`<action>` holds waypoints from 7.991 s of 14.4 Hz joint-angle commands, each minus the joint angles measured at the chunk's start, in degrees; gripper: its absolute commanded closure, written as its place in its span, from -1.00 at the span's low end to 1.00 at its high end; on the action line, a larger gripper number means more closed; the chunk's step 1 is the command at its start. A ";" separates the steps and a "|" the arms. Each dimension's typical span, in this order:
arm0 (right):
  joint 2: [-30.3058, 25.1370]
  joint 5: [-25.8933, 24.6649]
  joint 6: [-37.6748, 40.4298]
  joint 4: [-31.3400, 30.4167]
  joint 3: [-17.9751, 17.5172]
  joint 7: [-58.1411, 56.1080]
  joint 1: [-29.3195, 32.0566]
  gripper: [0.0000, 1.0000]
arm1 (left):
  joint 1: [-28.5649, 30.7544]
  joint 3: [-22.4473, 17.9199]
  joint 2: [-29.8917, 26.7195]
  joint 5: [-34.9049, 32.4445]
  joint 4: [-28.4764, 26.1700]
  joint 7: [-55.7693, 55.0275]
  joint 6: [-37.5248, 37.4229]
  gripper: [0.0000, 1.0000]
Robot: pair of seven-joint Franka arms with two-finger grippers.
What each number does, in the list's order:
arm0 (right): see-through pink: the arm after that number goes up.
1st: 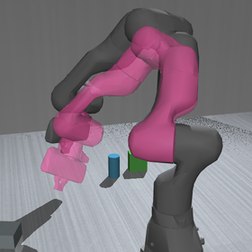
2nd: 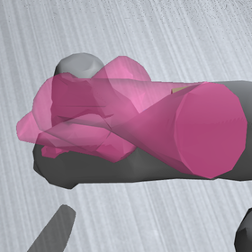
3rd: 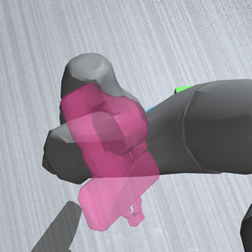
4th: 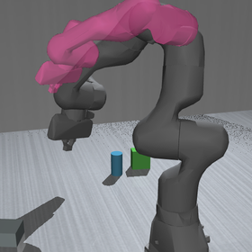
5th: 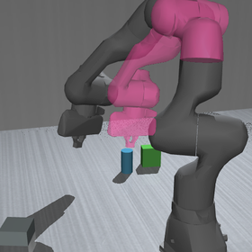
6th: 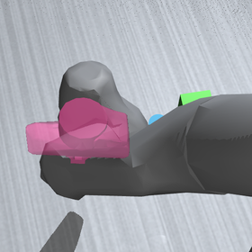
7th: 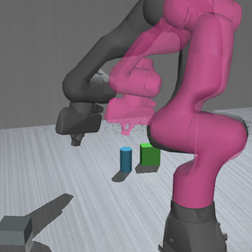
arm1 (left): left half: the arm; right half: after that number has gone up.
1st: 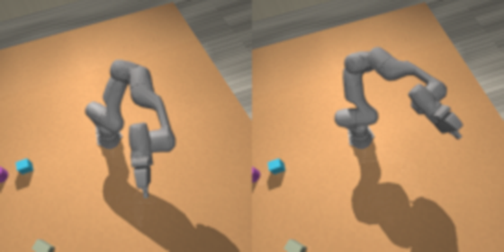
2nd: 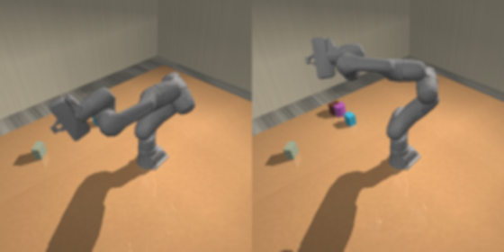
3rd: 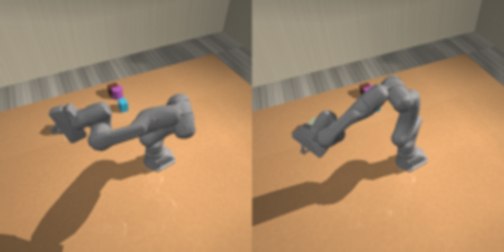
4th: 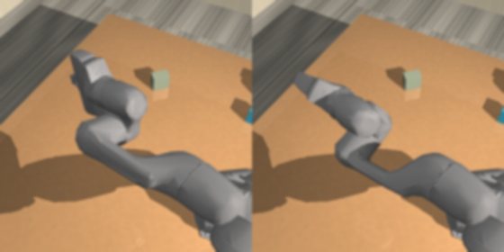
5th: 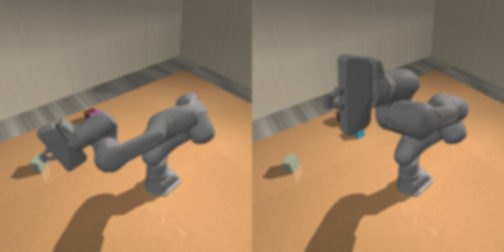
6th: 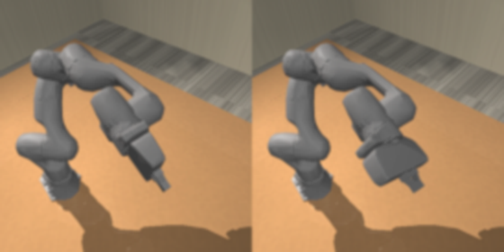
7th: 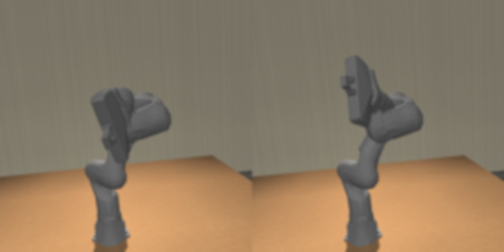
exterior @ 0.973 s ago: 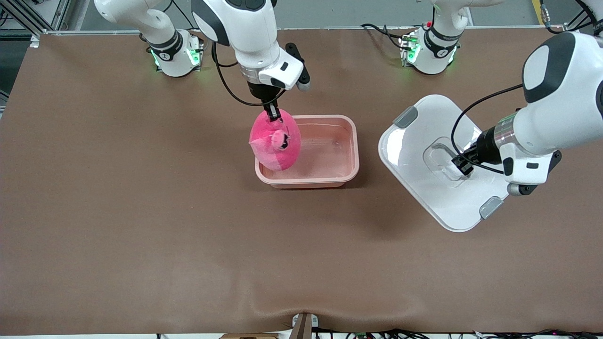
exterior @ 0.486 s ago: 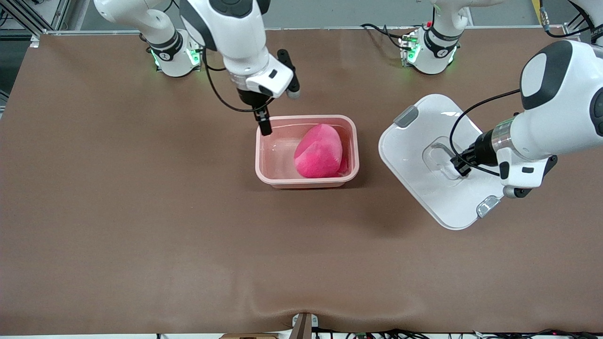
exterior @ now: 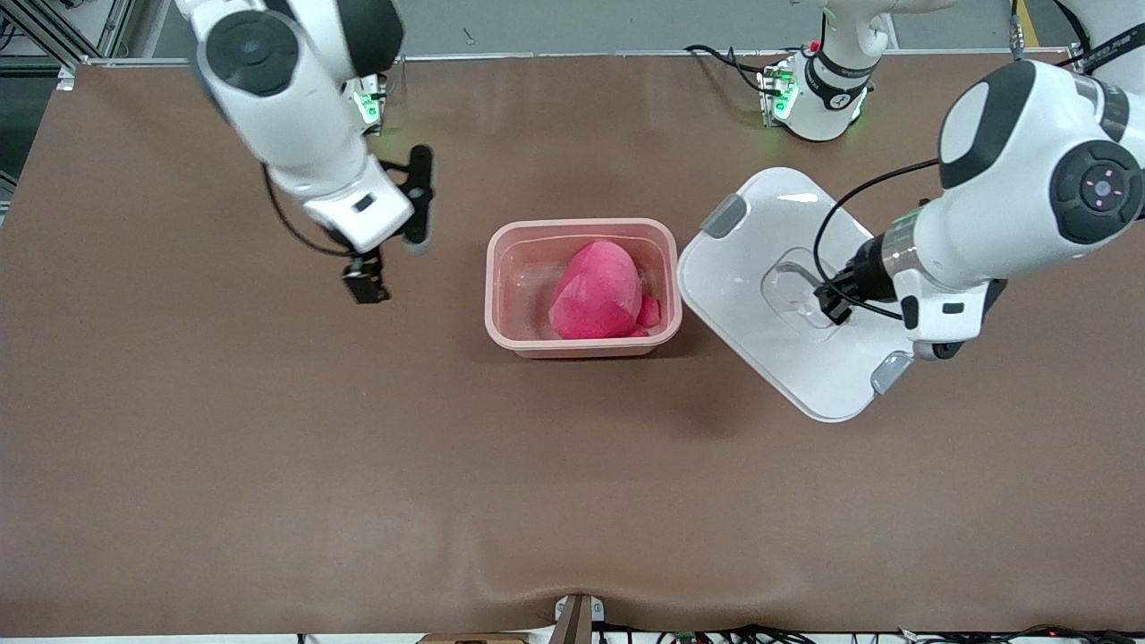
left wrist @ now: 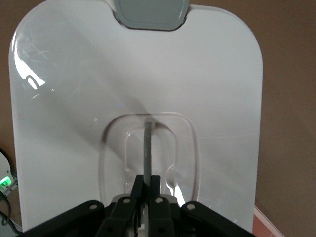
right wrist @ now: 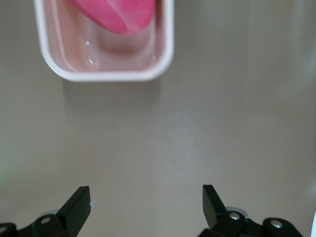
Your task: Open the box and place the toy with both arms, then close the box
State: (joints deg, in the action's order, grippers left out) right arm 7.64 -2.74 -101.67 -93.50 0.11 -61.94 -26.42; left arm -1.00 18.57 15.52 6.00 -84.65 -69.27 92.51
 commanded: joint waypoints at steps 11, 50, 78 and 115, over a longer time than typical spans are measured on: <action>-3.41 -2.01 7.80 2.53 -0.02 28.98 17.87 -1.00 | -13.23 2.70 5.74 -8.45 -0.17 -46.79 13.20 1.00; -7.56 3.27 10.79 1.47 3.76 50.69 31.17 -1.00 | -32.04 2.79 9.87 -22.17 -10.98 -79.97 27.45 1.00; -7.20 3.89 10.79 1.65 4.02 49.90 31.87 -1.00 | -31.43 2.26 12.26 -23.57 -7.82 -79.27 28.60 -0.37; -7.12 3.97 11.75 1.65 3.58 50.69 31.08 -1.00 | 9.00 2.44 -4.97 -15.40 5.72 38.23 -5.77 -1.00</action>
State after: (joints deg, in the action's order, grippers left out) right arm 0.50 1.01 -90.67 -92.56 4.12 -11.05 4.27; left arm 7.33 20.65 12.55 -10.16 -78.70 -33.78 87.74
